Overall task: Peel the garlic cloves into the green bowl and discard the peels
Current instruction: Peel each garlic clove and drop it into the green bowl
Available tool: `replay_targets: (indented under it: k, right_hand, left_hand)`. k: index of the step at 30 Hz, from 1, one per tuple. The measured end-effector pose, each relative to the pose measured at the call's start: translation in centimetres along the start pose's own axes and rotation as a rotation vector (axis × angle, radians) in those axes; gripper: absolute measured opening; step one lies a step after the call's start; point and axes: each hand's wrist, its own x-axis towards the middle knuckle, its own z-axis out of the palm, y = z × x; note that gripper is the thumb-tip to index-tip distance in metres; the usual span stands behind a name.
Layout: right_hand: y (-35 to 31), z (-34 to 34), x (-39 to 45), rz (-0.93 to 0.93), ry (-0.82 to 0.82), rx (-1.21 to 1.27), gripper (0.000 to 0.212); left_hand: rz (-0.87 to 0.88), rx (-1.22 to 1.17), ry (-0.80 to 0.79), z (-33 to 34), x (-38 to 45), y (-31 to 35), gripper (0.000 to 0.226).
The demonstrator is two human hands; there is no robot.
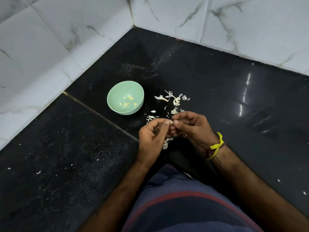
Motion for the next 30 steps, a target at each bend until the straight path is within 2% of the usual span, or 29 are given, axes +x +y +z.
replay_targets:
  k: [7,11,15,17,22,30]
  right_hand:
    - [-0.1,-0.7,-0.1,0.133,-0.094,0.095,0.009]
    - [0.4,-0.6,0.0,0.159,-0.091,0.132,0.006]
    - [0.7,-0.6,0.2,0.165,-0.065,0.132,0.007]
    - [1.1,-0.2,0.3,0.101,-0.014,0.039,0.007]
    - [2.5,0.8,0.7,-0.266,0.268,-0.566,0.002]
    - [1.9,2.6,0.0,-0.251,0.276,-0.474,0.014]
  left_hand:
    - [-0.093,-0.167,-0.032,-0.3,0.0,-0.3,0.009]
    - [-0.123,-0.117,-0.021,0.3,-0.1,-0.4,0.015]
    - [-0.113,0.031,-0.045,0.4,-0.1,-1.3,0.014]
    - [-0.127,0.114,-0.02,0.3,0.0,-1.9,0.021]
    - [-0.099,0.288,0.108,0.2,0.5,-2.3,0.029]
    - [0.007,0.378,0.231,0.9,0.2,-1.2,0.031]
